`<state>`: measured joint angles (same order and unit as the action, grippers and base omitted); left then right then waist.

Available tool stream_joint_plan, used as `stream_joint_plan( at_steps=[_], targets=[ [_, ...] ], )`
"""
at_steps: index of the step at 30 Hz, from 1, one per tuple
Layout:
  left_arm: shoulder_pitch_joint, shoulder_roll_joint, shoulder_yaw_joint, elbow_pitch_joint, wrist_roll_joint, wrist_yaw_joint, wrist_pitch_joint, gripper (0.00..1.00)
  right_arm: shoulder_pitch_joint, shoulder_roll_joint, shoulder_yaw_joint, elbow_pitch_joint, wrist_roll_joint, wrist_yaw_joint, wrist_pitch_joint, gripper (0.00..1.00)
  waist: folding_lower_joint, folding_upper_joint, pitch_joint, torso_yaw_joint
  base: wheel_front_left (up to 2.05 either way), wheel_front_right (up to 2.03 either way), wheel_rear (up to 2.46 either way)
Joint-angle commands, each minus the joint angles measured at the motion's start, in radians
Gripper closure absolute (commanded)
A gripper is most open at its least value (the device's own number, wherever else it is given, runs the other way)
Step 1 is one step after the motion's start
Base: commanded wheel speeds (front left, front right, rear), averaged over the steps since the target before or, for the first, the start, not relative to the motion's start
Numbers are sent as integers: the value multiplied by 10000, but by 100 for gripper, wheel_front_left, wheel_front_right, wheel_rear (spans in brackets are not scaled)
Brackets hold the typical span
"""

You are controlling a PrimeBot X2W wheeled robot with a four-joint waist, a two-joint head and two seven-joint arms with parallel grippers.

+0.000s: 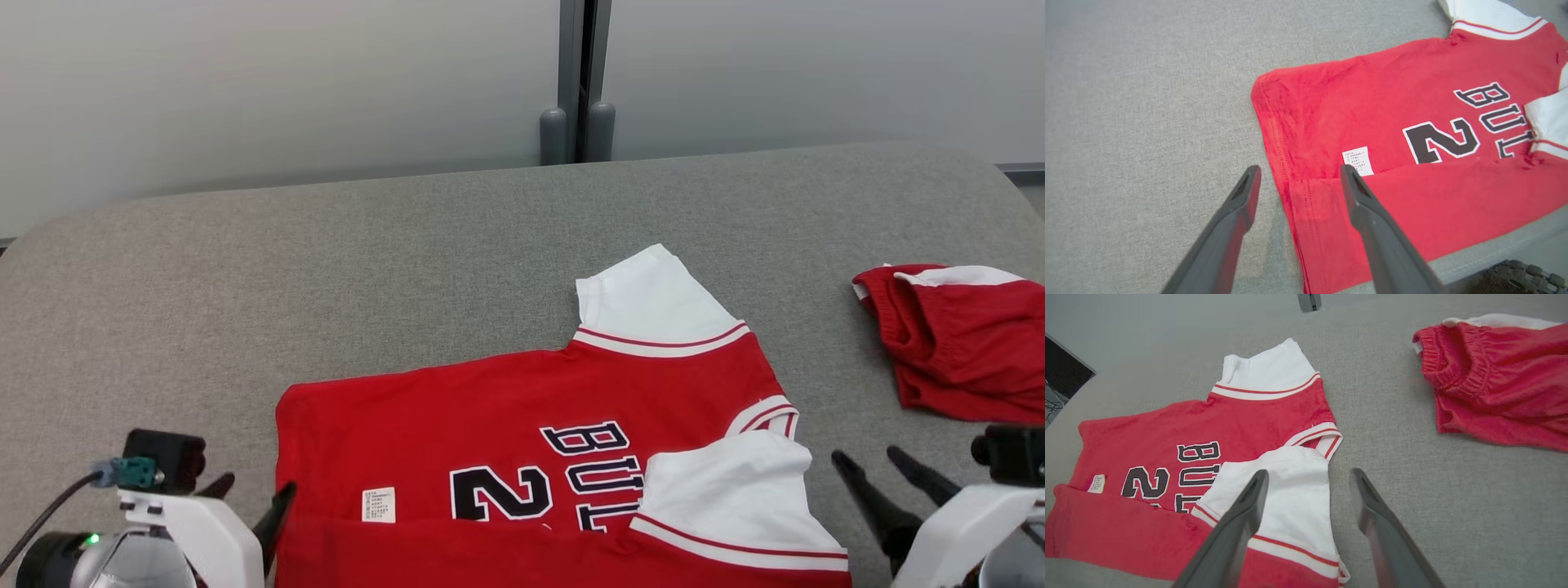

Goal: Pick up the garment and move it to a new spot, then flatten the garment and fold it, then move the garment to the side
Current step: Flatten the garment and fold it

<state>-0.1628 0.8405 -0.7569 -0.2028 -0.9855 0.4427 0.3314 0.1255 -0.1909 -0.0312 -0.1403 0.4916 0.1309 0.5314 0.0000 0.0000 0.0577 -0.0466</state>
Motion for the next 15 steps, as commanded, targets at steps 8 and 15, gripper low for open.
stream_joint_plan(
  at_steps=[8,15],
  targets=[
    [-1080,-772,258,1186,542,-153,-890,0,-2212,-340,242,996,108,0,-968,0,0,0,515,-53,0,0,0],
    [-1779,-1191,218,1974,741,-495,-1118,0,-4235,-746,945,2529,433,0,-1870,0,0,0,977,-52,0,0,0]
  ],
)
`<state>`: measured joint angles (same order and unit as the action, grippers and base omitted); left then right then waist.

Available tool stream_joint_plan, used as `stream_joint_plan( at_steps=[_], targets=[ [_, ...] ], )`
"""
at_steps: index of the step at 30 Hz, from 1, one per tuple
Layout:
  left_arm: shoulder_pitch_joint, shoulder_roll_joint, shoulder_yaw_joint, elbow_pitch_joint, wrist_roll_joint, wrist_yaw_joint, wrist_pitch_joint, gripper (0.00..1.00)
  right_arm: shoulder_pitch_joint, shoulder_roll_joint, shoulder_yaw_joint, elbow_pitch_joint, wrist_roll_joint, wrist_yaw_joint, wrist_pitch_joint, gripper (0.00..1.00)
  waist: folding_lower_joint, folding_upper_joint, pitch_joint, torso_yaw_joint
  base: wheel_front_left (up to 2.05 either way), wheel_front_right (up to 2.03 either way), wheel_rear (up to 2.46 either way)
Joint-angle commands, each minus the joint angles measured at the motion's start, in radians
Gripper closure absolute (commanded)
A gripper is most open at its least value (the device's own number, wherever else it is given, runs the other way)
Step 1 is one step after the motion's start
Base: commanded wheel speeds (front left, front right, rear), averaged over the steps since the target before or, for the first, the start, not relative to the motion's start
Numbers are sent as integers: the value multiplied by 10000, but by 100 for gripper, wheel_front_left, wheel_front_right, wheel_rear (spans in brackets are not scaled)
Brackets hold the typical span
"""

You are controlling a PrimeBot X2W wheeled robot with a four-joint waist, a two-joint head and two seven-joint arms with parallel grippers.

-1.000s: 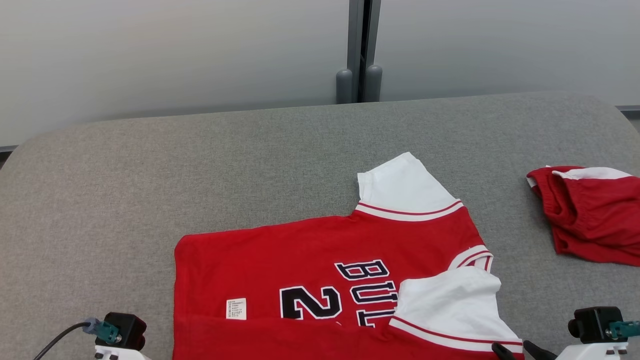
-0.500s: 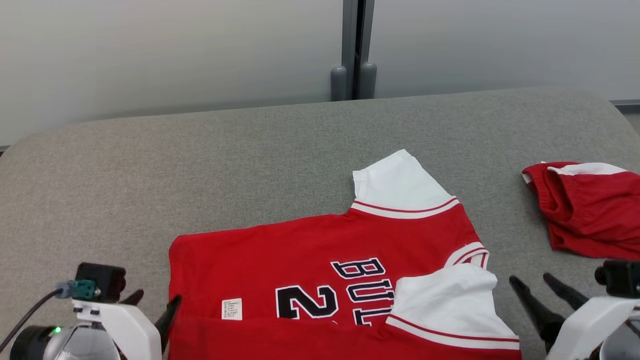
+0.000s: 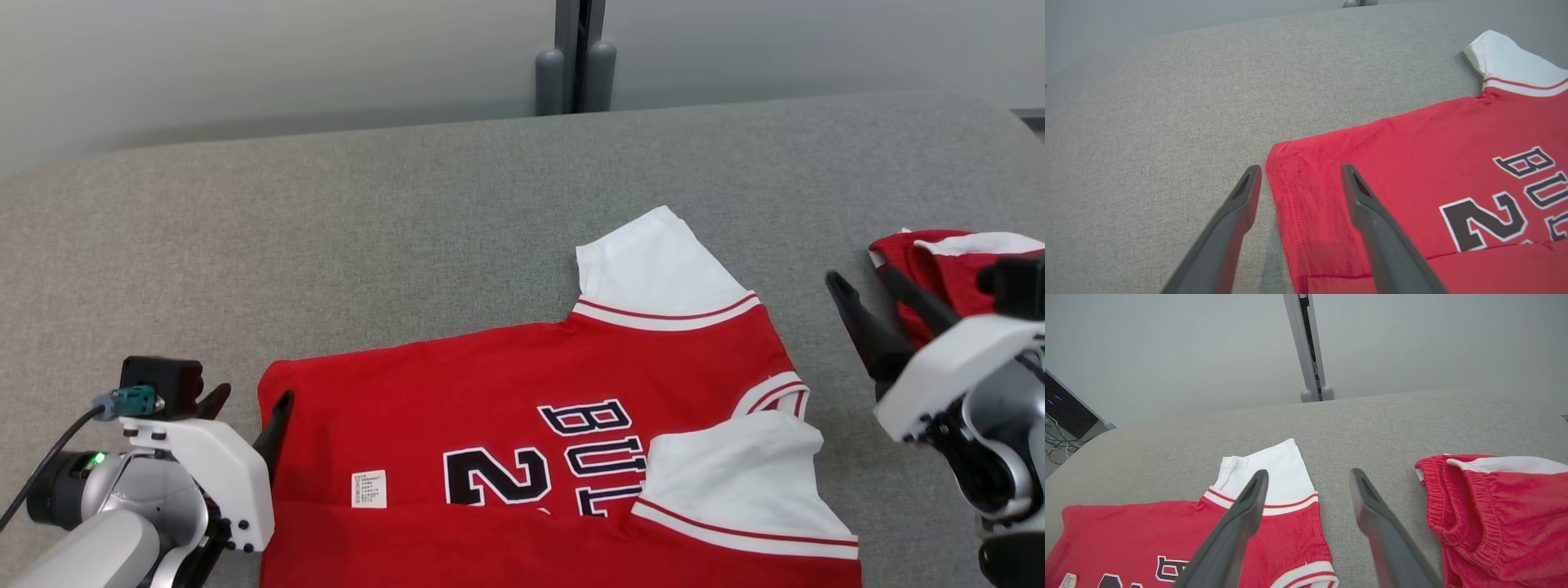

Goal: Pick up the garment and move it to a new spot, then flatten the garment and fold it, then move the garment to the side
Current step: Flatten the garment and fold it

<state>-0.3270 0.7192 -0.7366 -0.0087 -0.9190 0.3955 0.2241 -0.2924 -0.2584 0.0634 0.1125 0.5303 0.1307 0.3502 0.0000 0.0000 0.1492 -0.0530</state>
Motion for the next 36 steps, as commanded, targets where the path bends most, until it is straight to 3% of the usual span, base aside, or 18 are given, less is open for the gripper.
stream_joint_plan(
  at_steps=[1,9,18,28,36],
  targets=[
    [-221,-8,11,119,83,-75,-71,0,-369,-178,221,220,123,3,-250,0,0,0,138,29,0,0,0],
    [-1198,-326,-113,568,352,-506,38,0,-2865,-1093,2015,2419,1032,3,-1651,0,0,0,1107,375,0,0,0],
    [-2551,-839,-255,789,799,-880,74,0,-5273,-1740,4069,4435,2401,3,-2385,0,0,0,2314,1103,0,0,0],
    [-3487,-1384,-438,1121,1003,-1301,5,0,-6903,-2221,5871,5715,3595,3,-2514,0,0,0,3156,1757,0,0,0],
    [-3745,-1685,-657,1358,813,-1573,286,0,-7455,-2255,6877,6582,4469,1,-1733,0,0,0,3382,1994,0,0,0]
  ],
)
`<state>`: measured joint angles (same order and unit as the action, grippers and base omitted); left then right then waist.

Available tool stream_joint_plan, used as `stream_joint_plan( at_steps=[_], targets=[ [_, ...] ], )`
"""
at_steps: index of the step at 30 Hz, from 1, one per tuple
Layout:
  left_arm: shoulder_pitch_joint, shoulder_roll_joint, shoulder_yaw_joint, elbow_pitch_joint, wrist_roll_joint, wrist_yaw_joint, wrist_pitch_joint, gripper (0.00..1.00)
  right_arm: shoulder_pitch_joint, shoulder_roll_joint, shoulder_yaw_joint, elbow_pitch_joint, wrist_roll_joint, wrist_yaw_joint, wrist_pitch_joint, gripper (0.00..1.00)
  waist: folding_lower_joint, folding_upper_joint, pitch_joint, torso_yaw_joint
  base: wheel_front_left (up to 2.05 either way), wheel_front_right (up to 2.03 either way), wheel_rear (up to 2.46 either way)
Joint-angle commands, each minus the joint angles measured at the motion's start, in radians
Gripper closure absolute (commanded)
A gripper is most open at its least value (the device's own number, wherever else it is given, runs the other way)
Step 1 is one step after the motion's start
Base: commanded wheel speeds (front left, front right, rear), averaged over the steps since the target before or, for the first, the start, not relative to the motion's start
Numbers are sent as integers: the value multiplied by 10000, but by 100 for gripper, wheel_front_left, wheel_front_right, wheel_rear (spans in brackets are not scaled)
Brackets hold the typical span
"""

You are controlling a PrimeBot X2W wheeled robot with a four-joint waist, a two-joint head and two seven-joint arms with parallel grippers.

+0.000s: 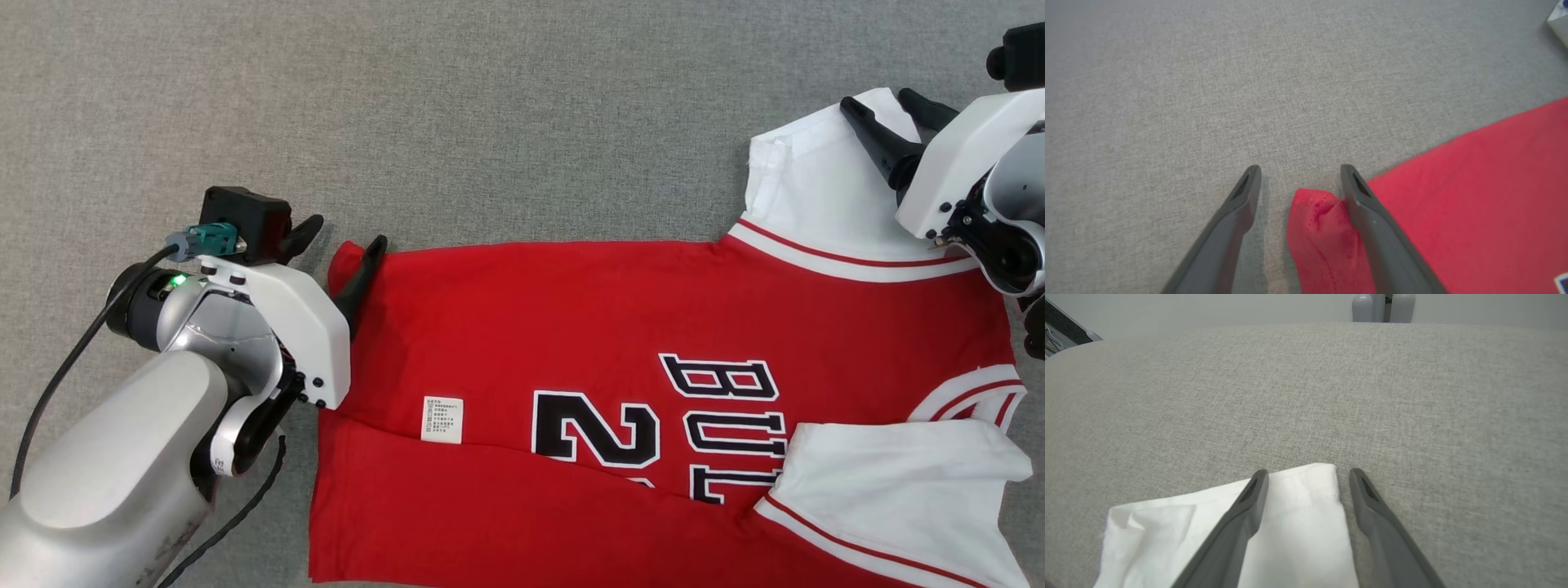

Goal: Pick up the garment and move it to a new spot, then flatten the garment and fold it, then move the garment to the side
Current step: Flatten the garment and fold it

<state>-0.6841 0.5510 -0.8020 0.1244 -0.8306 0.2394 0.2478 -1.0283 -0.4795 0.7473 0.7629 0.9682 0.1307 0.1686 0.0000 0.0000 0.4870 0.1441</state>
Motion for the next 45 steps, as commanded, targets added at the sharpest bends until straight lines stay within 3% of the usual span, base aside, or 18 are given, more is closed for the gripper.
stream_joint_plan(
  at_steps=[1,10,11,13,14,15,16,17,31,45],
  targets=[
    [-160,-5,-37,62,-94,-50,124,0,-76,-34,161,150,168,3,138,0,0,0,0,38,0,0,0],
    [243,42,-131,65,-618,-116,720,0,-97,98,979,371,847,3,156,0,0,0,50,9,0,0,0],
    [258,50,-147,75,-680,-131,797,0,-98,122,1057,368,947,3,188,42,0,0,65,-4,0,0,0],
    [339,43,-173,99,-768,-101,908,0,-108,122,1191,350,1098,3,155,93,0,0,74,-19,0,0,0],
    [354,51,-182,92,-757,-80,926,28,-135,92,1259,345,1172,3,118,100,0,0,73,-21,0,0,0],
    [358,43,-131,61,-750,-42,822,56,-157,62,1325,339,1230,3,97,100,0,0,69,-22,0,0,0],
    [353,36,-86,35,-738,-25,765,93,-175,34,1399,306,1281,3,49,100,0,0,58,-21,0,0,0],
    [364,44,-78,24,-729,-28,740,100,-196,-27,1449,264,1326,3,-55,100,0,0,39,-21,0,0,0],
    [581,43,228,2,-728,194,0,100,-408,-361,1808,33,2196,3,-1246,100,0,0,-520,-169,0,0,0],
    [1075,631,293,207,-1497,15,875,100,550,-809,2613,-951,3442,3,-1293,100,0,0,-1838,-744,0,0,0]
  ],
)
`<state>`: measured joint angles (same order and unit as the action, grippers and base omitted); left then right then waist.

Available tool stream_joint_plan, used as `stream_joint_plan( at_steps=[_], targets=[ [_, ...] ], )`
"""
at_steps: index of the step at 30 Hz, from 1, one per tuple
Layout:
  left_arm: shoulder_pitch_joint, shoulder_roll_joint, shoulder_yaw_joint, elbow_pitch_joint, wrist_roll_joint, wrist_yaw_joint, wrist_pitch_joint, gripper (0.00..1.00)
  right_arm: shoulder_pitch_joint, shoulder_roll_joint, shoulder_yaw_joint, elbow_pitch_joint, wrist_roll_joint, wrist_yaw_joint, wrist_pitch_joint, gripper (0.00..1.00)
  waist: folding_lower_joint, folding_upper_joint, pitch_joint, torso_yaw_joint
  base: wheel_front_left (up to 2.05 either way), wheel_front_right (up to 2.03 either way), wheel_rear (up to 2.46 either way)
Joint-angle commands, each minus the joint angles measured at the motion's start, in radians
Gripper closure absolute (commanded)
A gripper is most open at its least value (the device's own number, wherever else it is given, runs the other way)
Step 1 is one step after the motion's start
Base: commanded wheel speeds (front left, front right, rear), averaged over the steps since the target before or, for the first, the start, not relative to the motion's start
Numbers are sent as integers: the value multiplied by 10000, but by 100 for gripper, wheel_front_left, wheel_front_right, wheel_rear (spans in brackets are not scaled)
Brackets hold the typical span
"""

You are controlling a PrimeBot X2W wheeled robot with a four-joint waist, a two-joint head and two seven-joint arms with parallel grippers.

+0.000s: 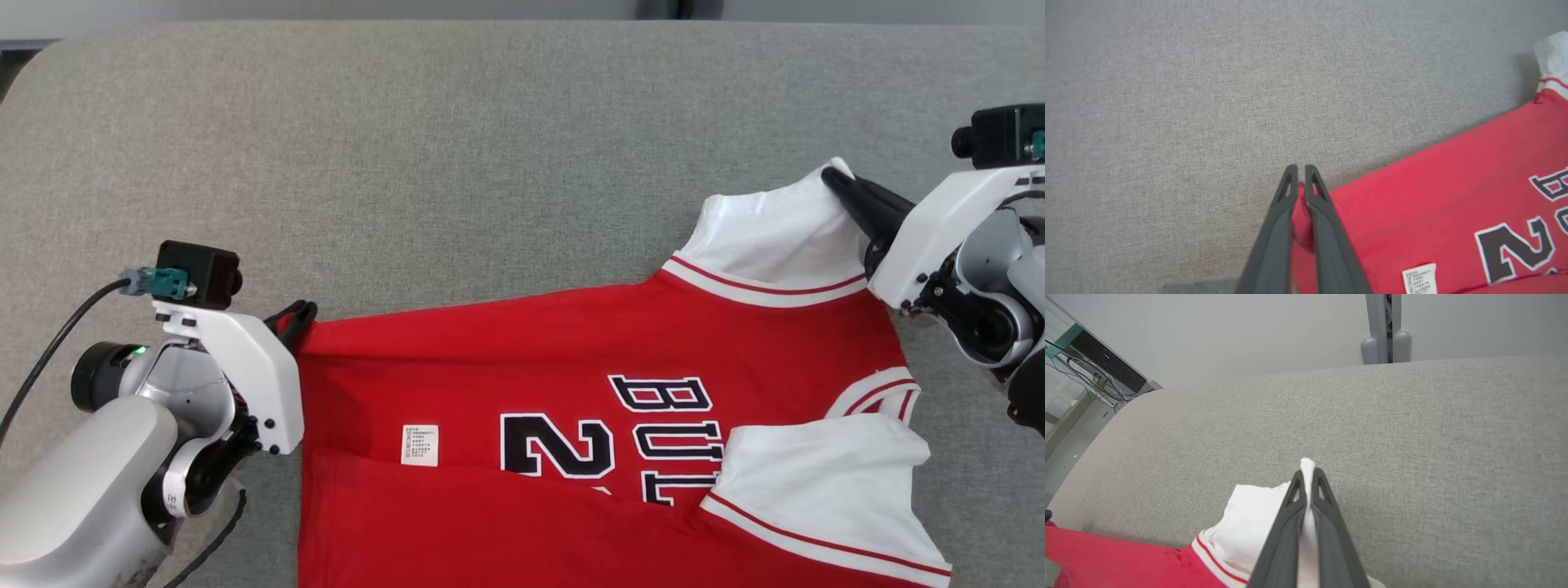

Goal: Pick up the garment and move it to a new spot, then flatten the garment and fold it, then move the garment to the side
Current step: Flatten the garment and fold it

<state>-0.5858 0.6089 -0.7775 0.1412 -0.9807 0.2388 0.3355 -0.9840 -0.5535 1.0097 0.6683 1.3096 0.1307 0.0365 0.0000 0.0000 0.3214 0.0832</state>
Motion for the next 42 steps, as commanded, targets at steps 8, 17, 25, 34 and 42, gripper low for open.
stream_joint_plan(
  at_steps=[8,17,25,34,42],
  targets=[
    [527,349,66,157,-229,3,44,100,630,-394,444,-795,573,3,125,100,0,0,-734,-542,0,0,0],
    [896,877,-231,24,-672,-84,1209,100,1127,-922,1028,-1902,1167,3,905,100,0,0,-1346,-889,0,0,0],
    [1195,1159,-423,-294,-966,29,1860,100,1534,-1244,1507,-2578,1636,3,1980,100,0,0,-1799,-1144,0,0,0],
    [1517,1317,-684,-688,-1118,227,2512,100,2161,-1335,1613,-3210,2508,3,2844,100,0,0,-1901,-1324,0,0,0],
    [1791,1461,-841,-905,-1375,436,2940,100,2583,-1601,1773,-3472,2875,3,3228,100,0,0,-1975,-1474,0,0,0]
  ],
)
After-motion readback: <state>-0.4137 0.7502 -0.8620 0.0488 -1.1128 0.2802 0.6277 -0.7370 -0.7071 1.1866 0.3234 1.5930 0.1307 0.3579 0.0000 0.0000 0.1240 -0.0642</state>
